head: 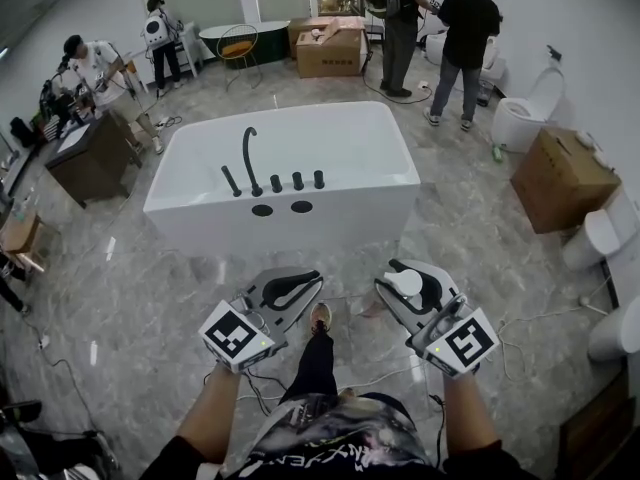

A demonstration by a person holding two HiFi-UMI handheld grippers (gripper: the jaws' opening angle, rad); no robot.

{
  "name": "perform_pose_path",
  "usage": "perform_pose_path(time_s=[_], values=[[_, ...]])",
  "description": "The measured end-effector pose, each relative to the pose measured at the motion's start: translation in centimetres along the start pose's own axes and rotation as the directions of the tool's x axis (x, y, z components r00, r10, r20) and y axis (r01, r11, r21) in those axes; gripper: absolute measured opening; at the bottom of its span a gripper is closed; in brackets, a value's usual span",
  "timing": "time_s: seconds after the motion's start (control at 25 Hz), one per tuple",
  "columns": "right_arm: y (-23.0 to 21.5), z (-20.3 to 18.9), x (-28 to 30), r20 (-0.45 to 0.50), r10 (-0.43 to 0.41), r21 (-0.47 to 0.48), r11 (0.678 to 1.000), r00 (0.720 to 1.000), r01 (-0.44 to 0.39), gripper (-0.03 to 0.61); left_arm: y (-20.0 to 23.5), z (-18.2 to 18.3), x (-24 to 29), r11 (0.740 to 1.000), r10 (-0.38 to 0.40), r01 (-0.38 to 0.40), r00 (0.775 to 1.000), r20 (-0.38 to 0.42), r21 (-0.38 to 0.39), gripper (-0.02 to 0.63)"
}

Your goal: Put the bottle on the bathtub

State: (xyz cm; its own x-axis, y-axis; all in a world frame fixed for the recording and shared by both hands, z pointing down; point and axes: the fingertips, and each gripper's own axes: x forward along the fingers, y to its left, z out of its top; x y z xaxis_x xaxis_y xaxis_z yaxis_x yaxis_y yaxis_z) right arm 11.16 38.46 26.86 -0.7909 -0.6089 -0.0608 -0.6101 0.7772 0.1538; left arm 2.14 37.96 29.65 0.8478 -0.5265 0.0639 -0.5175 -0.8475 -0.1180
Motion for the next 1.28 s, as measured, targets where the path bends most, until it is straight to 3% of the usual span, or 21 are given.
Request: perform_pose_path(time_s=[0.24, 0.6, 1.28], values=[[-2.1, -2.0, 2.5, -0.005, 0.001, -0.002, 1.0, 1.0, -0.001, 0.141, 3.0, -1.9, 1.6, 1.0, 0.004, -0.004, 1.0, 0.002, 0.004, 0.042], [-8.0, -4.5, 9.1, -0.017, 0.009, 0.021, 1.0, 1.0, -0.009, 0.141, 11.2, -3.9, 5.6, 1.0, 0.005, -0.005, 1.0, 0.0, -0.024, 0.042], [-24.6, -8.0, 25.8, -0.074, -0.017, 0.054, 0.998, 0.997, 0.021, 0.141, 32.6, -5.9, 16.4, 0.998, -0.033, 0.032, 0.999, -0.01, -0.058, 0.041]])
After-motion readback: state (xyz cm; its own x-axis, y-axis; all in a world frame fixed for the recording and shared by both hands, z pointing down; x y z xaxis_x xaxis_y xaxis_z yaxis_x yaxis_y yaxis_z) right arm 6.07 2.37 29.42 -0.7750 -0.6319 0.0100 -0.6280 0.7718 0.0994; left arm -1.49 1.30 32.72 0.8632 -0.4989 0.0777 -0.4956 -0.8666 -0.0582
